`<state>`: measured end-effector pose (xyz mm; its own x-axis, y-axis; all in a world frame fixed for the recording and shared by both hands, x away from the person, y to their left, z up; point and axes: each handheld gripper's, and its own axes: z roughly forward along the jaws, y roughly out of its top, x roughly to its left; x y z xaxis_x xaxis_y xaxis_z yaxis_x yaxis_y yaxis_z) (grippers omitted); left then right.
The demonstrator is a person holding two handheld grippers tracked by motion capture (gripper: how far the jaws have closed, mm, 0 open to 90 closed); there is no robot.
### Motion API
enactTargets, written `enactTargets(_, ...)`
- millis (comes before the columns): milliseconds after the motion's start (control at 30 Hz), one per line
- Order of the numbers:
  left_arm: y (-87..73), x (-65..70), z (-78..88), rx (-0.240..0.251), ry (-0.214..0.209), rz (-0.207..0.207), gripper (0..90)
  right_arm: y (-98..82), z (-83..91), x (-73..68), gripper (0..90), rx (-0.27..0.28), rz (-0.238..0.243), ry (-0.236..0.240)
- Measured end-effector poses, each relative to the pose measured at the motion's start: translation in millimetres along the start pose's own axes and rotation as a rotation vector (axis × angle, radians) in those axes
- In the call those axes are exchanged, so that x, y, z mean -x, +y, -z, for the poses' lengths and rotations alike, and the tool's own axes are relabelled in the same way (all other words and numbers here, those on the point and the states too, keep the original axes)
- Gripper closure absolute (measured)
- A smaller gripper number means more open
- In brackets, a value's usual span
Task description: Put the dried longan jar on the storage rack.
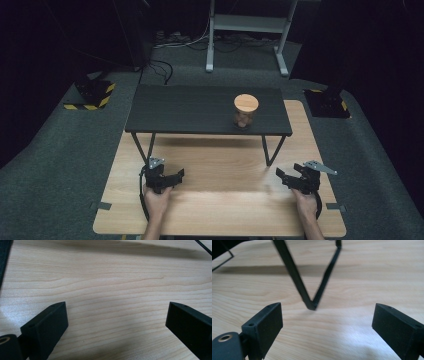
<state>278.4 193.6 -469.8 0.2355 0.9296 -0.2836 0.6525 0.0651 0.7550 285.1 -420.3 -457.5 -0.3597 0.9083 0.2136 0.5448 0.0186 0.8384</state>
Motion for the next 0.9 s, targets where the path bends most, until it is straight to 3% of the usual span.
enactTargets(400,0.7,2.3,-0.1,-0.005,0.01,-0.01,4.6,1.0,-7.6,9.7,8.5,-0.055,-0.041,-0.029)
enactTargets(500,0.4,3.5,0.3,-0.004,0.015,-0.008,4.8,5.9,-10.3,18.4,9.0,-0.09,-0.095,-0.005)
enactTargets(600,-0.2,3.2,0.5,-0.002,0.013,-0.004,4.9,2.4,-8.1,24.9,10.9,-0.073,-0.127,0.012)
enactTargets(900,-0.8,2.8,0.9,-0.002,0.009,-0.007,4.9,3.2,-8.2,20.7,11.7,-0.078,-0.118,-0.005)
